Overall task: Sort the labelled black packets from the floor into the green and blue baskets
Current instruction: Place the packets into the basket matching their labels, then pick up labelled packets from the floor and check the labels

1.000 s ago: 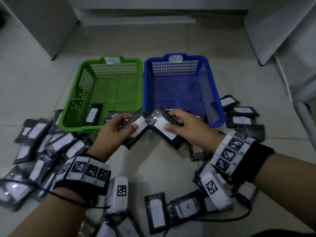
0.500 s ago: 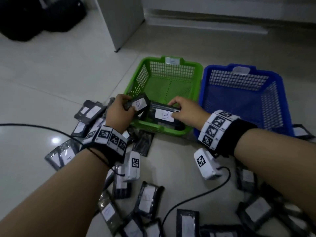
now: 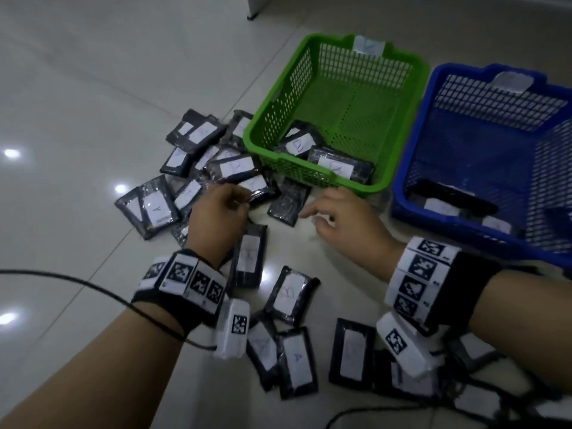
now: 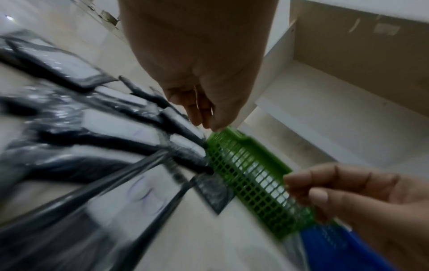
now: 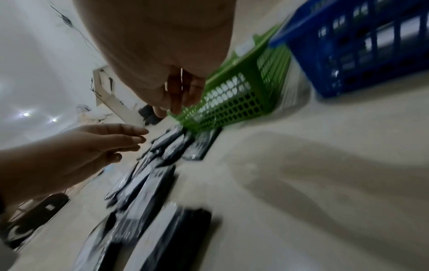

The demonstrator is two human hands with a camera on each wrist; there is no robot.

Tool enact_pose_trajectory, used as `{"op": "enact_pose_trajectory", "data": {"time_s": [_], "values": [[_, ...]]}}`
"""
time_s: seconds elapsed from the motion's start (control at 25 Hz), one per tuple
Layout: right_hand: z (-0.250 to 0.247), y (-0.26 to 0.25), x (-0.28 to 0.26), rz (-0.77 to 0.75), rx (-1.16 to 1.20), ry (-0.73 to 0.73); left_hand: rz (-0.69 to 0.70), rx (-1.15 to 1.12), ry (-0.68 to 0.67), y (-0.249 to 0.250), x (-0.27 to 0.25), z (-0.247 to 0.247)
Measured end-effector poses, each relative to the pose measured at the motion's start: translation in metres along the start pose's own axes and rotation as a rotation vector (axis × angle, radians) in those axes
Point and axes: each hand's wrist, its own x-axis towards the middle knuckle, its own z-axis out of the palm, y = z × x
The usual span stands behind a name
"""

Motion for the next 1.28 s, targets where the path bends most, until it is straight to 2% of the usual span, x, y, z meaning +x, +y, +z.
{"op": "enact_pose_trajectory", "data": {"time_s": [0.12, 0.2, 0.24, 0.4, 0.52, 0.64, 0.76, 0.84, 0.92, 1.0, 1.08, 1.16, 1.28], "values": [[0.033, -0.003, -0.020, -0.034, -0.030, -0.327, -0.117, 0.070, -0.042, -0.031, -0.044, 0.009], [0.047, -0.001, -0.028, -0.065, -0.160, -0.569, -0.176, 0.140, -0.089, -0.046, -0.062, 0.015], [0.051, -0.001, -0.031, -0.072, -0.220, -0.634, -0.194, 0.167, -0.109, -0.050, -0.068, 0.018], [0.055, -0.002, -0.031, -0.085, -0.281, -0.661, -0.224, 0.137, -0.150, -0.048, -0.078, 0.023], [0.051, 0.001, -0.024, -0.016, -0.289, -0.711, -0.285, 0.017, -0.176, -0.037, -0.076, 0.021], [0.033, 0.001, -0.016, 0.061, -0.187, -0.745, -0.213, -0.028, -0.191, -0.031, -0.069, 0.016], [0.002, -0.002, -0.002, 0.123, 0.008, -0.583, -0.204, -0.293, -0.069, -0.020, -0.057, 0.007], [-0.022, -0.003, 0.013, 0.229, 0.336, -0.407, -0.210, -0.510, 0.002, -0.004, -0.043, 0.001], [-0.045, -0.002, 0.029, 0.302, 0.535, -0.171, -0.158, -0.621, 0.038, 0.015, -0.022, 0.000], [-0.062, 0.004, 0.046, 0.373, 0.534, 0.052, -0.111, -0.669, 0.082, 0.036, 0.002, 0.004], [-0.070, 0.015, 0.061, 0.447, 0.402, 0.156, -0.099, -0.639, 0.118, 0.056, 0.027, 0.008], [-0.068, 0.026, 0.071, 0.510, 0.228, 0.140, -0.043, -0.563, 0.116, 0.071, 0.056, 0.013], [-0.061, 0.037, 0.079, 0.543, 0.149, 0.109, 0.087, -0.306, 0.071, 0.075, 0.096, 0.021]]}}
